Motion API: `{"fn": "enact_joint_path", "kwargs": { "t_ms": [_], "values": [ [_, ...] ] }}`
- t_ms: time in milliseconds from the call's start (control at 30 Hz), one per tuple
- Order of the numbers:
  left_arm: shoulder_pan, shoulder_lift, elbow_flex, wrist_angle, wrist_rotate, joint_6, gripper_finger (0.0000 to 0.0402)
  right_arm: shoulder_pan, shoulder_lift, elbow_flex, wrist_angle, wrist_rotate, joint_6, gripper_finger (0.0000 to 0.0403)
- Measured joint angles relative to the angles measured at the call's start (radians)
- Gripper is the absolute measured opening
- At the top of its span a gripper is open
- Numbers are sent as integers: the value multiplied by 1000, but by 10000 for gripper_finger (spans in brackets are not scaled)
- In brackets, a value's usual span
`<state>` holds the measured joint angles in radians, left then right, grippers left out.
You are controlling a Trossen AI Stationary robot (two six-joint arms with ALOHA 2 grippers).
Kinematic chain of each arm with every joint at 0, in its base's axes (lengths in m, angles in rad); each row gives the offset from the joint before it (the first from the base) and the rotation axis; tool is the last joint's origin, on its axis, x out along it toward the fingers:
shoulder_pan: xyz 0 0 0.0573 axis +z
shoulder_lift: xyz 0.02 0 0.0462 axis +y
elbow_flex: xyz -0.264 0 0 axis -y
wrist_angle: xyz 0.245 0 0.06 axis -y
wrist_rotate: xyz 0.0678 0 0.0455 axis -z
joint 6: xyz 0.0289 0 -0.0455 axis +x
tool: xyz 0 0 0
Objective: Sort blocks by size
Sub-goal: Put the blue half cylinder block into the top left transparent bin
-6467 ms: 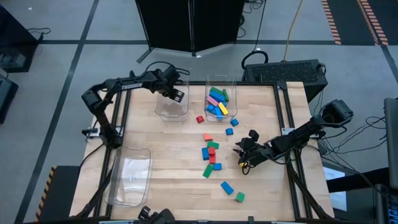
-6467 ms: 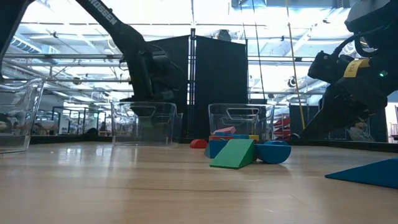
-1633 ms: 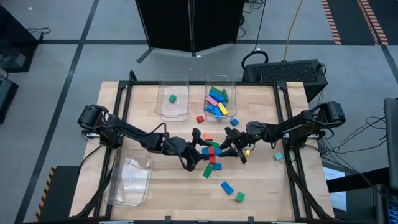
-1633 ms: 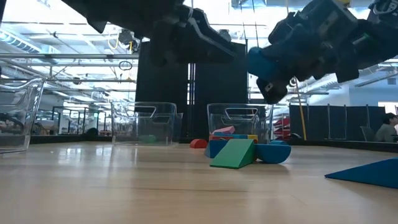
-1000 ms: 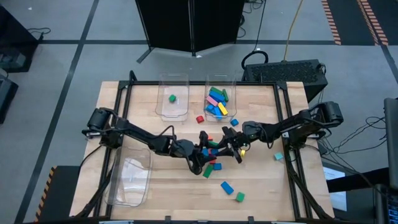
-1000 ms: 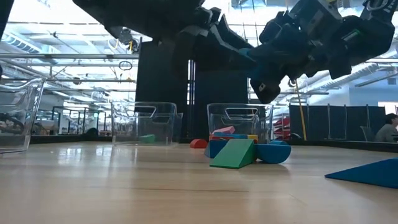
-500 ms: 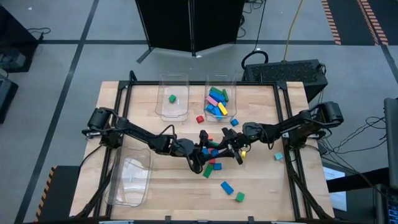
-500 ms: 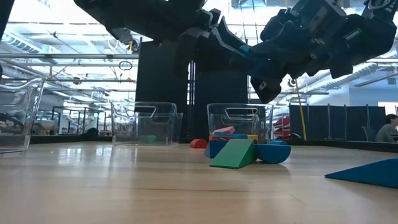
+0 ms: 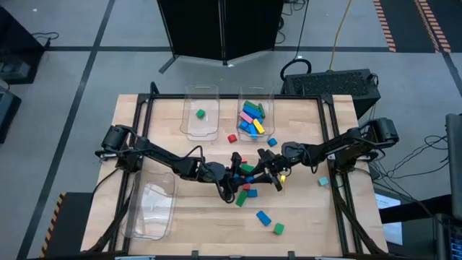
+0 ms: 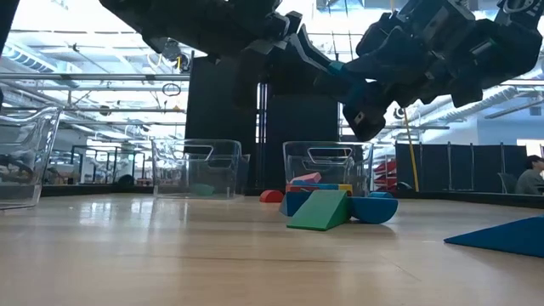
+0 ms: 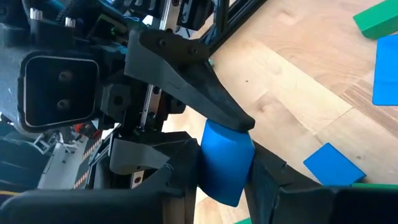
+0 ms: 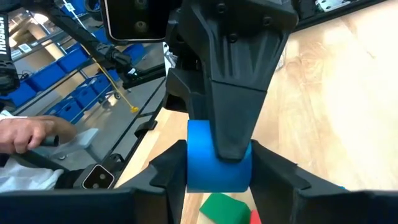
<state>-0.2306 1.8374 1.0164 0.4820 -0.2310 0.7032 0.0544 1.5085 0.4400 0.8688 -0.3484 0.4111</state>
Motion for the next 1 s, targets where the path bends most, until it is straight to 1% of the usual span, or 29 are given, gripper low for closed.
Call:
{"fn": "enact_joint_path", "kwargs": {
  "t_ms": [67, 167, 267, 367, 467, 600, 833, 900, 1000],
  "values": [
    [-2, 0, 0, 0, -29, -22, 90, 0, 0, 0, -3, 5, -2, 154],
    [-8, -5, 0, 1, -104, -73, 89, -2, -1, 0, -11, 18, -22, 181],
    [-8, -9, 0, 4, -132, -78, 89, 0, -1, 0, -16, 13, -32, 203],
    [-8, -11, 0, -9, -164, -96, 88, -10, -1, 0, -16, 13, -3, 218],
    [0, -48, 0, -94, -203, -166, 88, -23, -11, 0, -60, 9, 24, 227],
    [34, -137, -1, -264, -256, -272, 88, -42, -22, 0, -145, 0, 23, 232],
    [121, -309, -1, -528, -253, -402, 87, -40, -29, -1, -301, 3, -4, 233],
    [152, -351, 0, -583, -254, -433, 87, -40, -29, 0, -342, 23, 5, 233],
    [205, -410, 0, -706, -258, -483, 87, -41, -29, 0, -405, 99, 13, 233]
  ]
}}
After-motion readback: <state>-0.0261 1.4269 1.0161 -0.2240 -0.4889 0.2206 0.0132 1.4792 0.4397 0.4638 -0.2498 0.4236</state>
